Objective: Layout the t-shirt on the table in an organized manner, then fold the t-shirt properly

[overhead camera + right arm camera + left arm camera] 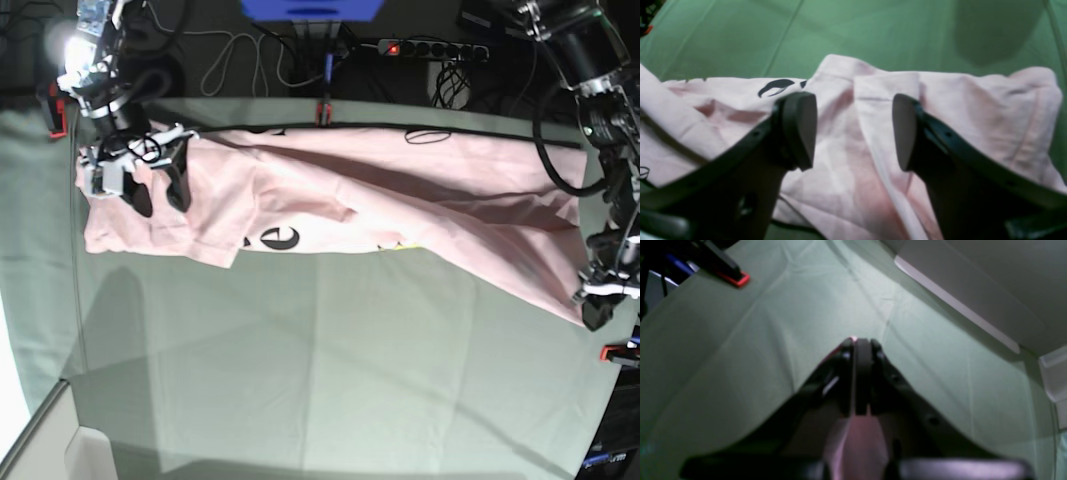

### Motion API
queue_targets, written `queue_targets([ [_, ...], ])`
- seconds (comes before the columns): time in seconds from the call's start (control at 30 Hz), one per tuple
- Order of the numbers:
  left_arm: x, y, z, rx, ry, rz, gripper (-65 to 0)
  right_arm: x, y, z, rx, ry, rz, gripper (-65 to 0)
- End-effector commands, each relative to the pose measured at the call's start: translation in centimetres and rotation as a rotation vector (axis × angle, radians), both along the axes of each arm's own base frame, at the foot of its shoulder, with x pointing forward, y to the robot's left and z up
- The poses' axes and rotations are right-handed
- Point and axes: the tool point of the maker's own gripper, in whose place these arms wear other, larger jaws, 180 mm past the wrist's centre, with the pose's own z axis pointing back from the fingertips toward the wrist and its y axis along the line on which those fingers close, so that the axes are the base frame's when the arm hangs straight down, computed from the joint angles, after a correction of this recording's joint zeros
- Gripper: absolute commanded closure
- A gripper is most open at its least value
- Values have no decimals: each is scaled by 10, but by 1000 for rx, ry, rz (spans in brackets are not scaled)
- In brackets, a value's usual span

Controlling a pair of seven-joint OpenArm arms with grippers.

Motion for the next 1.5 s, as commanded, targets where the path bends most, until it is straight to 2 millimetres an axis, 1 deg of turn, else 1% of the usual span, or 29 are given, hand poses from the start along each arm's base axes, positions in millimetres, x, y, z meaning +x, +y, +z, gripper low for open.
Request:
queue_targets([
  [0.0,9,9,15,7,-49,13,0,4,-1,11,10,-48,-2,-363],
  [0.07,11,13,5,-16,-28,25,0,3,-4,11,2,-45,2,-363],
  [0.17,9,22,-16,-36,27,40,0,3,-4,11,0,-43,2,-363],
  [0.23,6,25,-27,-55,47,53,0,3,-4,11,0,-43,2,-362],
  [0.27,6,27,-28,-57,52,56,0,3,-4,11,0,-43,2,-362],
  [0.33,4,35,-25,-42,54,61,0,3,-4,11,0,-43,2,-362],
  [0.47,1,37,-27,-36,65,59,0,5,-4,12,0,-50,2,-362],
  [0.5,-5,37,-33,-35,82,59,0,5,-4,12,0,-50,2,-362],
  [0.6,-20,43,-42,-39,103,83,0,5,-4,12,0,-50,2,-362],
  [0.73,-43,36,-60,-50,147,88,0,6,-4,13,0,-51,2,-362],
  [0.83,-58,36,-74,-52,186,92,0,6,-4,13,0,-51,2,-362],
  [0.9,-63,31,-82,-63,204,88,0,5,-4,11,2,-47,2,-362],
  [0.97,-68,21,-88,-71,208,50,0,4,-3,8,7,-39,2,-362],
  [1.03,-71,9,-90,-63,199,-11,0,5,-3,6,11,-37,0,-362],
  [1.13,-76,1,-92,-49,200,-63,0,6,-3,2,18,-28,-2,-362],
  [1.4,-112,0,-115,-57,280,-69,0,5,-4,2,17,-28,-4,-362],
  [1.47,-120,7,-116,-53,287,-48,0,6,-4,2,17,-29,-4,-362],
])
